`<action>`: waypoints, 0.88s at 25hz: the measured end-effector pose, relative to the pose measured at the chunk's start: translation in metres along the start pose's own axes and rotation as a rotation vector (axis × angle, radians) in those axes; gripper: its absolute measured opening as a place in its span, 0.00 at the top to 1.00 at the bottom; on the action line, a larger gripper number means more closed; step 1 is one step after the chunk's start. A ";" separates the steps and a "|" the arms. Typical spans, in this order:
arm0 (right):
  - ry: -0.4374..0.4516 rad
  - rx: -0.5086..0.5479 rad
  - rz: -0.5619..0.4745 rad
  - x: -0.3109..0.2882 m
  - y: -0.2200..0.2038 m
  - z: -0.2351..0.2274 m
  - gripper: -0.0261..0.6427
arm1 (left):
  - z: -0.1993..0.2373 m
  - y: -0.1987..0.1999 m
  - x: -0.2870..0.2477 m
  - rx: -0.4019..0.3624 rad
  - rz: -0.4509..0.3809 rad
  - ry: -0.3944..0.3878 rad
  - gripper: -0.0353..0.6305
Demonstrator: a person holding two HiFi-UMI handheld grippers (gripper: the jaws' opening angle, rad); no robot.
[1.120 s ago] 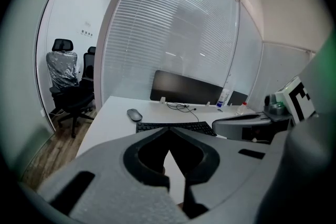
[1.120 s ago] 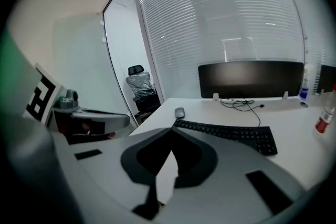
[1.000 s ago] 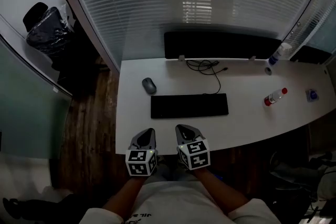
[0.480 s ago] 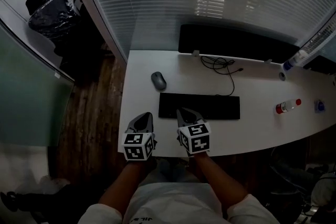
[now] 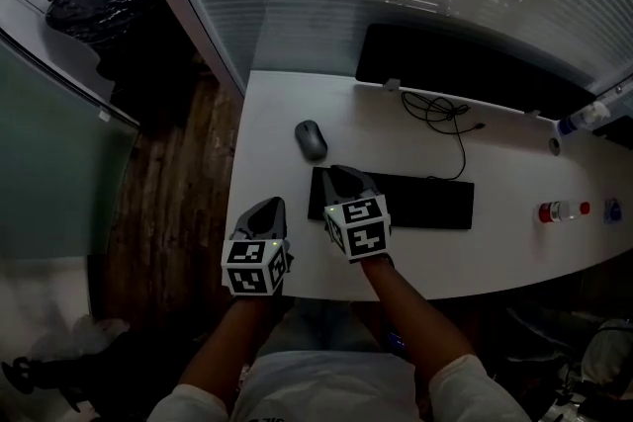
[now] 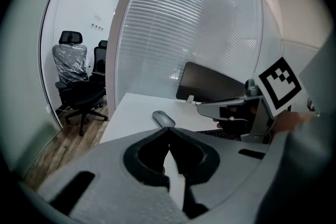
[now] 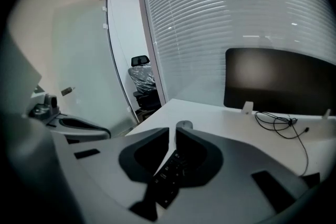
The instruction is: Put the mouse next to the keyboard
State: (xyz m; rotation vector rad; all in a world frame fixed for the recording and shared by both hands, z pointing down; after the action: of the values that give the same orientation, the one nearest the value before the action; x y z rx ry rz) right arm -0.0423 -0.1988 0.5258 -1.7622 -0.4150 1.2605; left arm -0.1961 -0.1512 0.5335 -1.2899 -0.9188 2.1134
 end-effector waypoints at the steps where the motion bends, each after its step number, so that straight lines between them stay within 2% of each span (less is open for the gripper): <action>1: 0.009 0.005 0.013 -0.009 0.000 -0.001 0.89 | 0.003 0.000 -0.001 0.006 0.002 0.002 0.94; 2: 0.021 0.008 0.029 -0.019 0.000 -0.002 0.82 | 0.007 0.000 -0.001 0.011 0.003 0.005 0.94; 12: 0.037 0.039 0.207 -0.101 -0.004 -0.020 0.51 | 0.032 0.003 -0.006 0.029 0.008 0.019 0.94; 16: 0.051 0.036 0.261 -0.127 -0.005 -0.022 0.46 | 0.041 0.003 -0.009 0.050 0.009 0.026 0.94; 22: 0.054 0.037 0.310 -0.160 -0.006 -0.025 0.45 | 0.051 0.001 -0.018 0.071 0.019 0.024 0.94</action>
State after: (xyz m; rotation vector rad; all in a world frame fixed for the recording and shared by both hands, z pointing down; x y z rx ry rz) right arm -0.0864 -0.3195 0.6251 -1.8746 -0.0868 1.4199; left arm -0.2346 -0.1794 0.5591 -1.2893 -0.8174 2.1209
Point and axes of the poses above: the fingertips, and each gripper's own axes: x backward along the fingers, z to its left, y out of its top, the point moved 6 cm from there along x, backward along the fingers, and after that the axes turned 6 degrees about x, right-handed, at the moved point
